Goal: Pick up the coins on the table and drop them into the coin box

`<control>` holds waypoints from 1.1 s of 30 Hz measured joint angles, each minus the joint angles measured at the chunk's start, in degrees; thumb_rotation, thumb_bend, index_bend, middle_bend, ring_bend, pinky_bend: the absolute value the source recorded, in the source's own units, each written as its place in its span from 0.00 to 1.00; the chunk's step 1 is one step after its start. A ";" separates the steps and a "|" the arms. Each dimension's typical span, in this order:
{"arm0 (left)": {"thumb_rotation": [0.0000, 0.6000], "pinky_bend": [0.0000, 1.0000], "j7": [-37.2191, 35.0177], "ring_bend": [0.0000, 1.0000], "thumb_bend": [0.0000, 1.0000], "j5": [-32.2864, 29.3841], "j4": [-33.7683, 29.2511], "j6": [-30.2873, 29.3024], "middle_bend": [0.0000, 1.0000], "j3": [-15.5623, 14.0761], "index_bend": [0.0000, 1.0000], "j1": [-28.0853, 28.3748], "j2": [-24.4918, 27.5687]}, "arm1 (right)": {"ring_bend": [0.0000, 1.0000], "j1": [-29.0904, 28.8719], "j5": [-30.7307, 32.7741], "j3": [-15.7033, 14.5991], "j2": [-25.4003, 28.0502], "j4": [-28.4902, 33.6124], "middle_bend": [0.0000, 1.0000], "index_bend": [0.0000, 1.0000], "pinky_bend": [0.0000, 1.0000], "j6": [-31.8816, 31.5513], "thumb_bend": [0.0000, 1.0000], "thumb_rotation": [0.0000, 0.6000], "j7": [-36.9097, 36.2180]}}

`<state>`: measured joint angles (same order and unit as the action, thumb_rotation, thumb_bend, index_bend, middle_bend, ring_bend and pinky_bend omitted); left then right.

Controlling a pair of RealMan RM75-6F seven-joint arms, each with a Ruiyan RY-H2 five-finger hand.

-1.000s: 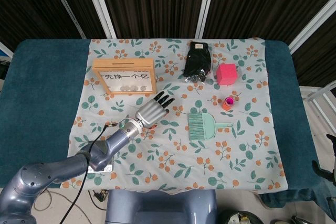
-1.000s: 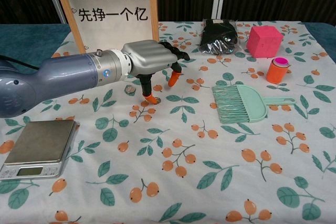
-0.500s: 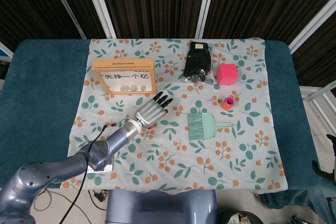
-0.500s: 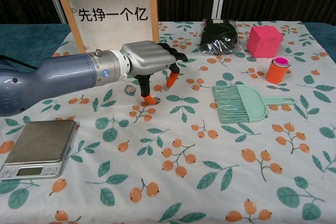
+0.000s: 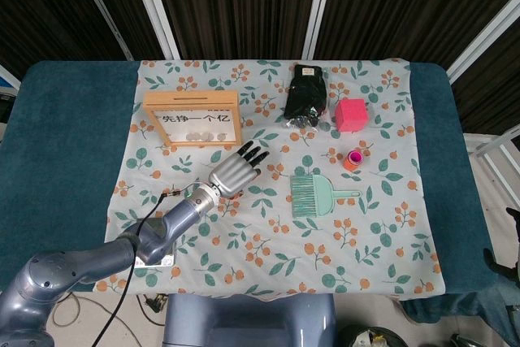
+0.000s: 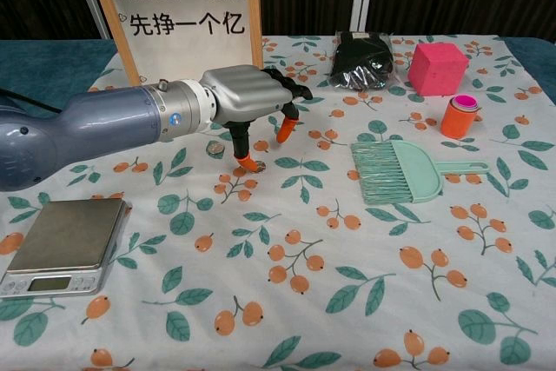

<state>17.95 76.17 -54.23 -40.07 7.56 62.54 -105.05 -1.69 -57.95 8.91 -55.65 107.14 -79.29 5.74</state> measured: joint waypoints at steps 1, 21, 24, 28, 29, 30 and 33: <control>1.00 0.00 0.04 0.00 0.07 -0.07 -0.02 0.07 0.01 -0.01 0.47 -0.02 0.03 | 0.02 -0.01 0.04 0.00 0.01 0.02 0.06 0.16 0.00 0.01 0.39 1.00 0.04; 1.00 0.00 1.50 0.00 0.07 -1.42 -0.34 1.76 0.01 -0.11 0.46 -0.04 0.66 | 0.02 -0.10 0.60 0.05 -0.01 0.11 0.06 0.16 0.00 -0.03 0.40 1.00 0.45; 1.00 0.00 2.49 0.00 0.07 -2.36 -0.51 2.54 0.01 0.04 0.46 0.10 0.86 | 0.02 -0.17 0.73 0.07 0.02 0.10 0.06 0.16 0.00 0.11 0.39 1.00 0.50; 1.00 0.00 3.95 0.00 0.07 -3.49 -0.71 3.57 0.01 0.13 0.47 0.35 0.94 | 0.02 -0.24 0.93 0.07 0.08 0.13 0.06 0.16 0.00 0.33 0.39 1.00 0.53; 1.00 0.00 4.34 0.00 0.07 -3.85 -0.77 3.85 0.01 0.16 0.47 0.43 0.90 | 0.02 -0.27 1.01 0.07 0.11 0.14 0.06 0.16 0.00 0.41 0.39 1.00 0.55; 1.00 0.00 4.59 0.00 0.07 -4.05 -0.81 3.99 0.01 0.17 0.47 0.49 0.85 | 0.02 -0.29 1.06 0.07 0.12 0.14 0.06 0.16 0.00 0.47 0.39 1.00 0.56; 1.00 0.00 5.29 0.00 0.07 -4.42 -0.82 4.23 0.01 0.17 0.47 0.69 0.56 | 0.02 -0.37 1.26 0.09 0.16 0.19 0.06 0.16 0.00 0.65 0.39 1.00 0.57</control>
<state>23.24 71.75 -55.06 -35.84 7.72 63.24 -104.48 -2.05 -56.69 9.00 -55.49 107.32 -78.64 6.31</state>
